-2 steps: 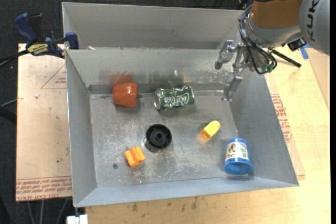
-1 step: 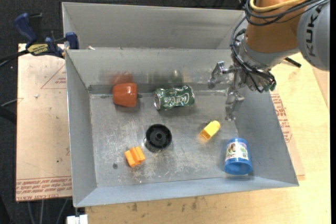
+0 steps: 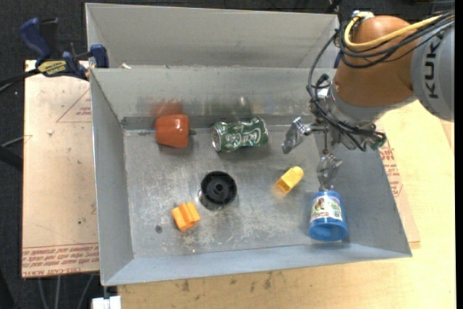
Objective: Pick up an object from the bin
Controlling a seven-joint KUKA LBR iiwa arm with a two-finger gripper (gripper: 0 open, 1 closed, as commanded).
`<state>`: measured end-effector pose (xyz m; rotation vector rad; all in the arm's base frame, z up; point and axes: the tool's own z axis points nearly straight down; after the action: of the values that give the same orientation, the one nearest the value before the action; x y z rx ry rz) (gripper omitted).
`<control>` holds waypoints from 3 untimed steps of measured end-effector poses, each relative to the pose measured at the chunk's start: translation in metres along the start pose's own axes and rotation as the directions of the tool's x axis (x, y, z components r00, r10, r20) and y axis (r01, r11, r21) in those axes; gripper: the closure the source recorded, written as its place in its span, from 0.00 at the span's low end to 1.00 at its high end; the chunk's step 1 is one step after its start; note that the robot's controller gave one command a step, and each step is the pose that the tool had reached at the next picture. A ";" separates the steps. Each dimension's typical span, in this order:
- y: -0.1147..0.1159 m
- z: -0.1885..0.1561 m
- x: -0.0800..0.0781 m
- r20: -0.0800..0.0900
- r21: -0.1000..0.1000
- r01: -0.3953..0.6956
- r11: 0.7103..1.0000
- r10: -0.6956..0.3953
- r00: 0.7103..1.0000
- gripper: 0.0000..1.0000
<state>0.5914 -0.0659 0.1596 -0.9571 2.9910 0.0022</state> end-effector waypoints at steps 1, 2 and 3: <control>-0.011 0.020 -0.001 0.000 0.000 0.035 0.999 -0.035 0.999 0.00; -0.012 0.068 -0.005 0.004 0.007 0.316 0.949 -0.316 0.949 0.00; -0.008 0.083 -0.002 0.005 0.010 0.408 0.913 -0.408 0.913 1.00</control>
Offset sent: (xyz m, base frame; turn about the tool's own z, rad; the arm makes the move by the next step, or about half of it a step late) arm 0.0087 -0.0069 -0.0896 -0.4183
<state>0.5976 -0.0718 0.0767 -1.5553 2.7167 -0.0082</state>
